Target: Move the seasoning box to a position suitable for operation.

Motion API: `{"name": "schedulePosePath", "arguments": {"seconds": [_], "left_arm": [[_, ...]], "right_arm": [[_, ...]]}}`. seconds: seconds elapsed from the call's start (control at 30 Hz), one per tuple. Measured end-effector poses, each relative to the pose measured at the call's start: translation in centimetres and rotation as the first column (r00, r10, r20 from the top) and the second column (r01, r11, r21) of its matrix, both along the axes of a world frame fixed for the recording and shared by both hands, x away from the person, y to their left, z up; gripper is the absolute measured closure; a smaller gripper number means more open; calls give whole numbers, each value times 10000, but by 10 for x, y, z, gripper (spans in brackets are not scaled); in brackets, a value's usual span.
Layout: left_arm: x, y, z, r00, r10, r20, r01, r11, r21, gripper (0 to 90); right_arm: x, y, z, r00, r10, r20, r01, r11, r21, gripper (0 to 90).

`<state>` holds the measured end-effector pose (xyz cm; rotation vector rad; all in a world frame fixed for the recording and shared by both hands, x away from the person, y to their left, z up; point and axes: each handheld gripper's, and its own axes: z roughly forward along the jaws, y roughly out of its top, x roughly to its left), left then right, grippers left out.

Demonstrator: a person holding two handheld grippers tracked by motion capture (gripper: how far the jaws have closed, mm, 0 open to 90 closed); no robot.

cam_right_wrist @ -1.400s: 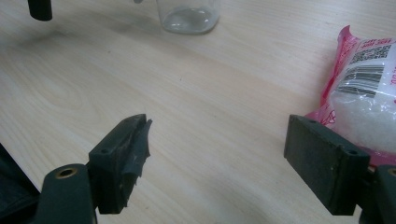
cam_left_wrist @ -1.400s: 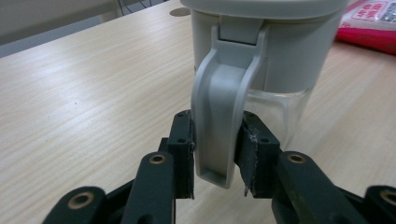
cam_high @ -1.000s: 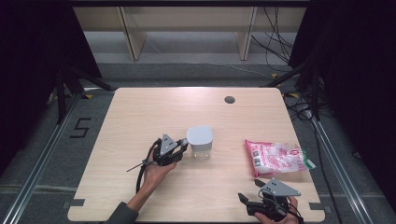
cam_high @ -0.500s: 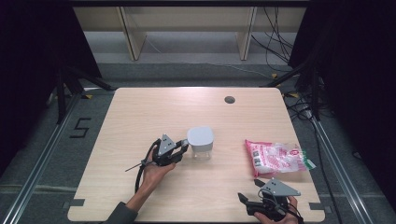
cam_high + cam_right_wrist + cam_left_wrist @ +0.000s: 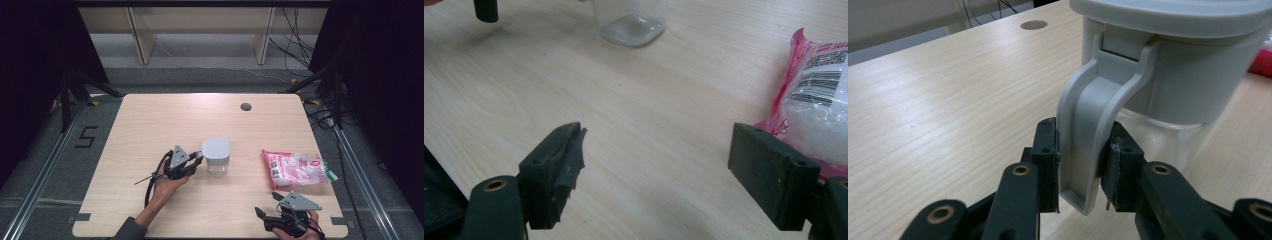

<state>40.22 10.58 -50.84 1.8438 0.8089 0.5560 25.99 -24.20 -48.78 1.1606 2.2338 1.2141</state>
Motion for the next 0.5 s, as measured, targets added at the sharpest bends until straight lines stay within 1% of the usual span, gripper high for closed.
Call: {"name": "schedulePosePath", "arguments": {"seconds": [0.07, 0.17, 0.27, 0.37, 0.4, 0.43, 0.5], "left_arm": [[0, 1, 0, 10000, 1, -33, -1, 10000, -22, 708], [0, 1, 0, 10000, -37, 29, 37, 10000, 9, 708], [-1, 1, 0, 10000, -77, 35, 77, 10000, -13, 708], [0, 1, -1, 9997, -245, 61, 246, 9996, -109, 708], [-1, 1, -1, 9995, -305, 100, 306, 9995, -20, 708], [-2, -1, -1, 9995, -295, 78, 296, 9995, -114, 707], [-4, -2, -1, 9993, -347, 110, 348, 9994, -34, 707]], "right_arm": [[0, 0, 0, 10000, -21, 35, 21, 10000, -16, 229], [1, 1, -1, 9999, 96, 45, -95, 9999, -77, 229], [1, 0, 0, 10000, 41, 45, -41, 10000, 4, 229], [1, 1, -1, 9999, 142, 75, -141, 9999, -98, 229], [1, 1, 0, 9999, 106, 53, -106, 9999, -77, 229], [1, 0, 0, 10000, 74, 49, -74, 10000, -15, 229], [1, 1, 0, 9999, 76, 79, -76, 10000, -38, 229]]}}
